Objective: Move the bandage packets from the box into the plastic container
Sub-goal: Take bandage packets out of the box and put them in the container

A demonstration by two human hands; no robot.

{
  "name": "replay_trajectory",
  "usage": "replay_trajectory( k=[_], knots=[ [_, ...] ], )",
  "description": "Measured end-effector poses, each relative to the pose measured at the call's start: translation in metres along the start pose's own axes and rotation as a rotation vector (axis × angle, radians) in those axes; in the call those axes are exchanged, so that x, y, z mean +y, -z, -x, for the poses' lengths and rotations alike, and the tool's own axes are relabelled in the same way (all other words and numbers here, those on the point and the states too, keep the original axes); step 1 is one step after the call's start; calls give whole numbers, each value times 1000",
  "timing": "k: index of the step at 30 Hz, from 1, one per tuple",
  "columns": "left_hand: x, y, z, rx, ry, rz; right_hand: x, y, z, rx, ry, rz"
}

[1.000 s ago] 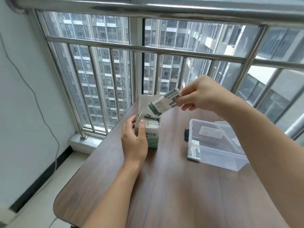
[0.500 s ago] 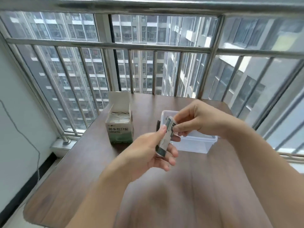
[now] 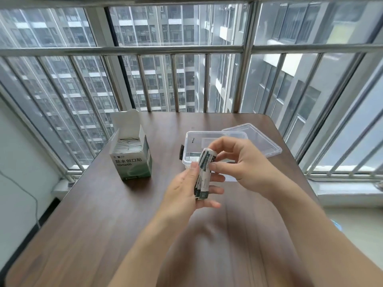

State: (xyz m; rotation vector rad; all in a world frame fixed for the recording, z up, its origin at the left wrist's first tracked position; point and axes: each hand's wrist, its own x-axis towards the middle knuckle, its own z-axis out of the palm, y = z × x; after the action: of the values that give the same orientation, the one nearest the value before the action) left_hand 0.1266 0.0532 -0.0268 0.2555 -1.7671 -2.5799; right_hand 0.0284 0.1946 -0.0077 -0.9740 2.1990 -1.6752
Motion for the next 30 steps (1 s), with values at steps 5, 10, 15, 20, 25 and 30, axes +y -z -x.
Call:
replay_trajectory(
  k=[5, 10, 15, 20, 25, 30],
  knots=[
    [0, -3, 4, 1, 14, 41, -2, -3, 3, 24, -22, -179],
    [-3, -7, 3, 54, 2, 92, -3, -7, 5, 90, -43, -233],
    [-7, -10, 4, 57, 20, 190, -2, -14, 11, 145, 2, -130],
    [-9, -13, 4, 32, 5, 147, -2, -18, 14, 91, 19, -80],
    [-10, -14, 1, 64, -36, 51, 0, -20, 14, 140, 31, -86],
    [-12, -16, -3, 72, -54, 67, 2, -24, 15, 222, -2, -34]
  ],
)
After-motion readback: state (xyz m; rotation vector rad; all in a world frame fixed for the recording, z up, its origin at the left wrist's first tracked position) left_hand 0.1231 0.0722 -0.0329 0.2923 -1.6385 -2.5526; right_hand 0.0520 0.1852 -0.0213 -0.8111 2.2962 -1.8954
